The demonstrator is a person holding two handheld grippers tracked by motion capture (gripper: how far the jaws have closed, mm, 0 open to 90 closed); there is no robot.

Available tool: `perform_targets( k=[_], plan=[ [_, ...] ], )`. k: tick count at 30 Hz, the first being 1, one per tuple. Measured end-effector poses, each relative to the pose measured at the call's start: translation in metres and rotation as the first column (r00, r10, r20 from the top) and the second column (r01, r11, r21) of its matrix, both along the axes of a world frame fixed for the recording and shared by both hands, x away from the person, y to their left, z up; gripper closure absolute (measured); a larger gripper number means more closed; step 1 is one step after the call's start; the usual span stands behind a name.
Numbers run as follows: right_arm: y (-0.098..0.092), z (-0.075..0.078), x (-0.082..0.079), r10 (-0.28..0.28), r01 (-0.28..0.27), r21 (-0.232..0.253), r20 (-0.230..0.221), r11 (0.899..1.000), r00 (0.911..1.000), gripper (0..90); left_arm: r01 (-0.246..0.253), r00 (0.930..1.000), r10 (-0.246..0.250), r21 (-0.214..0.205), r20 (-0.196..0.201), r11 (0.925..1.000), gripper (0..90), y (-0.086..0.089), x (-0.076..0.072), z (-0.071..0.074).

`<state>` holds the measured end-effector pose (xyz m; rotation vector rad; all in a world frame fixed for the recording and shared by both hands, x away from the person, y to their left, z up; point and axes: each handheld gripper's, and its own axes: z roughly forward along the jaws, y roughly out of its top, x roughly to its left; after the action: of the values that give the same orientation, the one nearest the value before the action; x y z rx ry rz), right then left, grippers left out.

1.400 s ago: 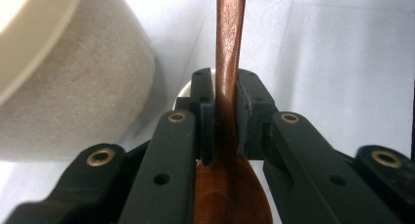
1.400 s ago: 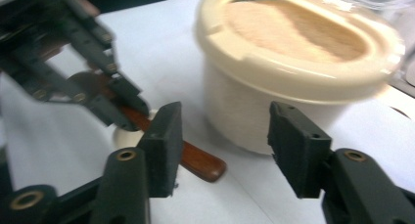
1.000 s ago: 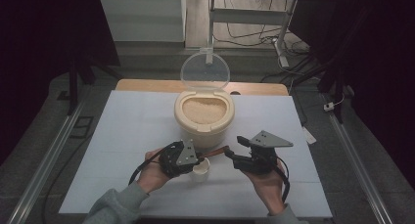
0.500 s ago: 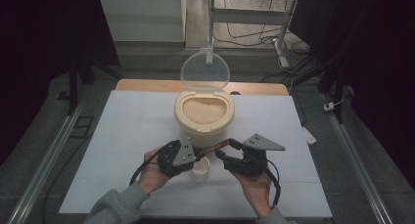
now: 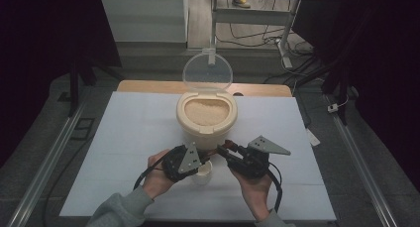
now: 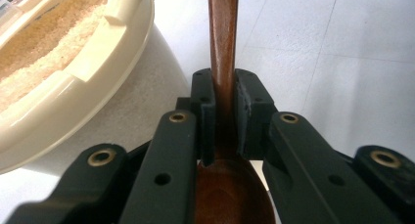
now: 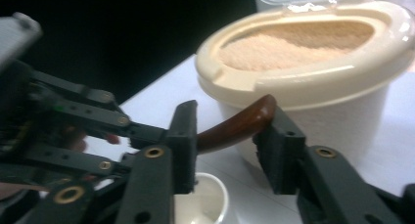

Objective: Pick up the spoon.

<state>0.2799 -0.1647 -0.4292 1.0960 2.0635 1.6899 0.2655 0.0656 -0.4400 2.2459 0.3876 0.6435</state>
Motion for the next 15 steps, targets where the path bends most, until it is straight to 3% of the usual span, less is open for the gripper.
perform_targets(
  k=[5, 10, 15],
  plan=[
    [-0.0008, 0.0049, -0.0029, 0.048, -0.049, 0.045, 0.024, 0.998, 0.9986, 71.9, -0.008, 0.9999, 0.008, -0.008, 0.008, 0.9999, 79.4, 0.0022, 0.0002, 0.0016],
    [-0.0018, 0.0087, -0.0046, 0.109, -0.113, 0.101, 0.044, 0.988, 0.993, 79.8, -0.004, 0.9998, 0.005, -0.014, 0.019, 0.9999, 79.6, 0.0029, -0.0007, 0.0031],
    [-0.0022, 0.0087, -0.0045, 0.14, -0.146, 0.124, 0.052, 0.982, 0.9888, 82.7, 0.0, 0.9998, 0.0, -0.015, 0.02, 0.9999, 79.7, 0.0021, -0.0009, 0.0028]
  ],
)
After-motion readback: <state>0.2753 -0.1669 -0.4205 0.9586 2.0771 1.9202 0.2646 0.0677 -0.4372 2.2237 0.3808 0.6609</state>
